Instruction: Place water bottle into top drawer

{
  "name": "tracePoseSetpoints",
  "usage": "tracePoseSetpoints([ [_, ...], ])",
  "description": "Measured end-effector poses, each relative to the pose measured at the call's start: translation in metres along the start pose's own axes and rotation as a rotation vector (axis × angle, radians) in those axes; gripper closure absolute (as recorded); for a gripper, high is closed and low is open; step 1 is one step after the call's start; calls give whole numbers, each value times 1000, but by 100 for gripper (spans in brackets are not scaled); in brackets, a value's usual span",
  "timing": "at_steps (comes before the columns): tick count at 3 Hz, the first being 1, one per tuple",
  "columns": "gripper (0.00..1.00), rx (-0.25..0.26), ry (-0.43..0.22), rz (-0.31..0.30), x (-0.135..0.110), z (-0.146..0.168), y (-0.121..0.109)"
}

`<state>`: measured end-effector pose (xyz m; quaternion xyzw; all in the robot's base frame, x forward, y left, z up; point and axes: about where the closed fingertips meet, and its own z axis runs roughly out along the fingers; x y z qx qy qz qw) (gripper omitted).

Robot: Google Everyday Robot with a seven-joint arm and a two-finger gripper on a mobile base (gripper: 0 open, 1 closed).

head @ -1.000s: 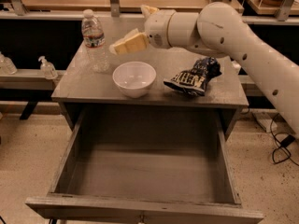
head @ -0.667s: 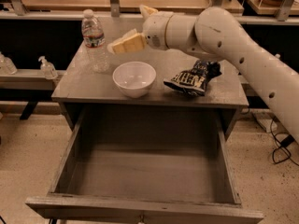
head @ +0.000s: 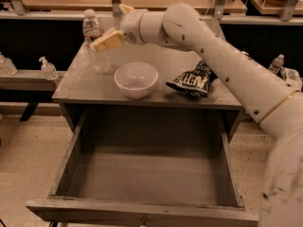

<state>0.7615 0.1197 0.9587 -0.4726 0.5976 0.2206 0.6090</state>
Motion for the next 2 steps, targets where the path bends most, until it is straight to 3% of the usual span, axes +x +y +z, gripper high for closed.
tracePoseSetpoints([
  [1,0,-48,-11,17,1,38,2],
  [2,0,-52,-19,15,-4,43,2],
])
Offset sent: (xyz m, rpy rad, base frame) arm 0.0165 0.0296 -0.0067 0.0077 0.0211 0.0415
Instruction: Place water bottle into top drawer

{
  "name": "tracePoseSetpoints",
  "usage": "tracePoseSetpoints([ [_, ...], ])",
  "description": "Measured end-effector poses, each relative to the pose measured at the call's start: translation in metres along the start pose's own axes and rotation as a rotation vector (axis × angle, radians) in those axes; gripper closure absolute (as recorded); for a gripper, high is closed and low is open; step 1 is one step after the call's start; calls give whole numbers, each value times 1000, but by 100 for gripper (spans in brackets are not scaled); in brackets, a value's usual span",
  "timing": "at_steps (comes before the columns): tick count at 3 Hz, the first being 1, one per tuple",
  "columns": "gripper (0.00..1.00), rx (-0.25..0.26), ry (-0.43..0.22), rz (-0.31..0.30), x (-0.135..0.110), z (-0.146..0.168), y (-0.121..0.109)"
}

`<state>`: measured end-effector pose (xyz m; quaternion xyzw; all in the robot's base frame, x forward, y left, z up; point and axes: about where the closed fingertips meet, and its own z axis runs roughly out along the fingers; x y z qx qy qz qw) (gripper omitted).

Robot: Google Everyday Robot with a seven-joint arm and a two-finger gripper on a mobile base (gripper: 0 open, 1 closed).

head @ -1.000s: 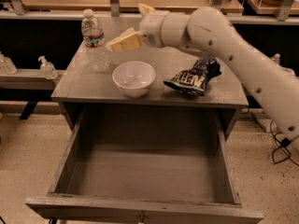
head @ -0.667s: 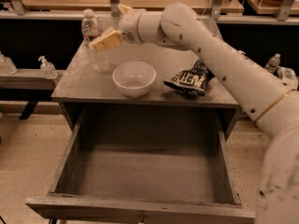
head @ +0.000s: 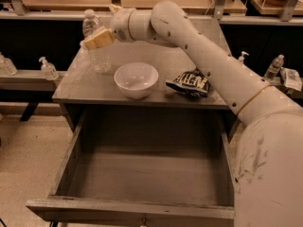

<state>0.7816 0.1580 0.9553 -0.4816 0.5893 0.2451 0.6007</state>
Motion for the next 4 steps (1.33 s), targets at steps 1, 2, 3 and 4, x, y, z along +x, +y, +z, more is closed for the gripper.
tracePoseSetpoints([
  [1,14,-4,-1,0,0,2,2],
  [2,37,-8,-1,1,0,4,4],
  [3,61,-12,-2,1,0,6,6],
  [4,83,-28,-51,9,-4,7,7],
])
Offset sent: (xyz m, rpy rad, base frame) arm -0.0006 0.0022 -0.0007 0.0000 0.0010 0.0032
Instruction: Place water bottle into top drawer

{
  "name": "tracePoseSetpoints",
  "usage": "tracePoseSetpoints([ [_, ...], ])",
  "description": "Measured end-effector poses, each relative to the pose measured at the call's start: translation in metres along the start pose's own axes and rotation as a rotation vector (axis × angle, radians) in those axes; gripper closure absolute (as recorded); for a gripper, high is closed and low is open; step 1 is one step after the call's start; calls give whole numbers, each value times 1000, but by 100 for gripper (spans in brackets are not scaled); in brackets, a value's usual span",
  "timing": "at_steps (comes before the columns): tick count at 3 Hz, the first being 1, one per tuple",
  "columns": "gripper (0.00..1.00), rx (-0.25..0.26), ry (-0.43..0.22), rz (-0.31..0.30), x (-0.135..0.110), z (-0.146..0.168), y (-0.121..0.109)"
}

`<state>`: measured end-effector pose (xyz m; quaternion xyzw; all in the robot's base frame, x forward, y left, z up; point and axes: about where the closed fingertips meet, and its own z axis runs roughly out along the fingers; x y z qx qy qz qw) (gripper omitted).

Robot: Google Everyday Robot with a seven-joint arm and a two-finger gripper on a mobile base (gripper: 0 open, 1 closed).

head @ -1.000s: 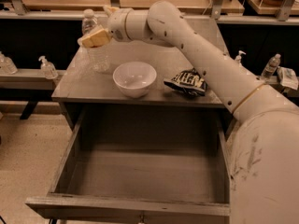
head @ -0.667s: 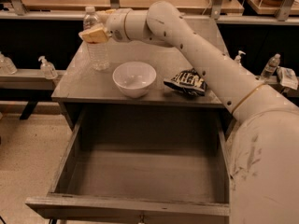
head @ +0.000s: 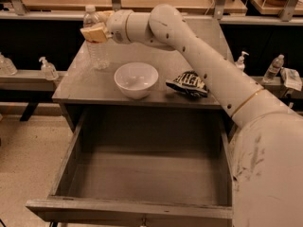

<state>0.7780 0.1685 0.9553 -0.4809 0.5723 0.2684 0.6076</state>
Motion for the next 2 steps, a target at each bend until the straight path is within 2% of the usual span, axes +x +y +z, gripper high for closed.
tracePoseSetpoints([
  [1,100,-13,-78,2,-23,-11,7],
  [2,100,-19,-107,-37,-74,-46,30],
])
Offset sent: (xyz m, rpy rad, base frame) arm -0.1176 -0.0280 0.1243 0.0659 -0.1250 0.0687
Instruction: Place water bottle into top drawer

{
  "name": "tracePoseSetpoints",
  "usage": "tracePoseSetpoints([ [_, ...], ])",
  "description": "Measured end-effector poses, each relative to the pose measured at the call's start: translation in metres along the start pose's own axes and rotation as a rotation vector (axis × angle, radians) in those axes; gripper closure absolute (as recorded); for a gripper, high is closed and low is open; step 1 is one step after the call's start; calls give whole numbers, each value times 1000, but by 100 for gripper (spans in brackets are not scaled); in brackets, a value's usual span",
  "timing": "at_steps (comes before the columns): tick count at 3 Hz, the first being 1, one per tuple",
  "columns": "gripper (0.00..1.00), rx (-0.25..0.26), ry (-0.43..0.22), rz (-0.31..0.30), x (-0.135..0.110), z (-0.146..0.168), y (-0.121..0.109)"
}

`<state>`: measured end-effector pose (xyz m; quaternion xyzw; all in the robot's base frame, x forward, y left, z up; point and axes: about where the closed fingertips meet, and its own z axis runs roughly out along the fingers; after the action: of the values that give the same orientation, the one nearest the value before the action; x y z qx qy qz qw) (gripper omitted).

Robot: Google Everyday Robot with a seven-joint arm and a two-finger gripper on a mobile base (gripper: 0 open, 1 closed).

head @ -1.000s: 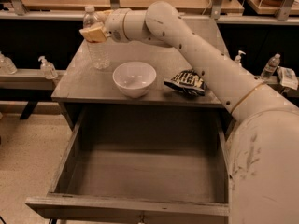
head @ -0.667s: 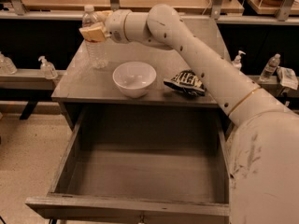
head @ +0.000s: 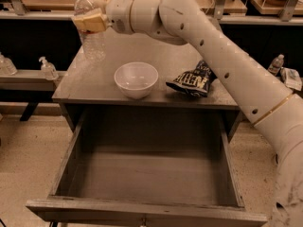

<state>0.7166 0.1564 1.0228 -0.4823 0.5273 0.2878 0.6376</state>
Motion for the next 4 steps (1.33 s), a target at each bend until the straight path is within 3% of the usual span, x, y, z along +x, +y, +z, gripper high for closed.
tracePoseSetpoints([
  [1,100,0,0,0,0,0,0],
  [2,100,-49,-44,2,-10,5,13],
  [3,100,-97,-109,25,-33,-12,52],
  [4,100,-110,-130,75,-57,-44,101],
])
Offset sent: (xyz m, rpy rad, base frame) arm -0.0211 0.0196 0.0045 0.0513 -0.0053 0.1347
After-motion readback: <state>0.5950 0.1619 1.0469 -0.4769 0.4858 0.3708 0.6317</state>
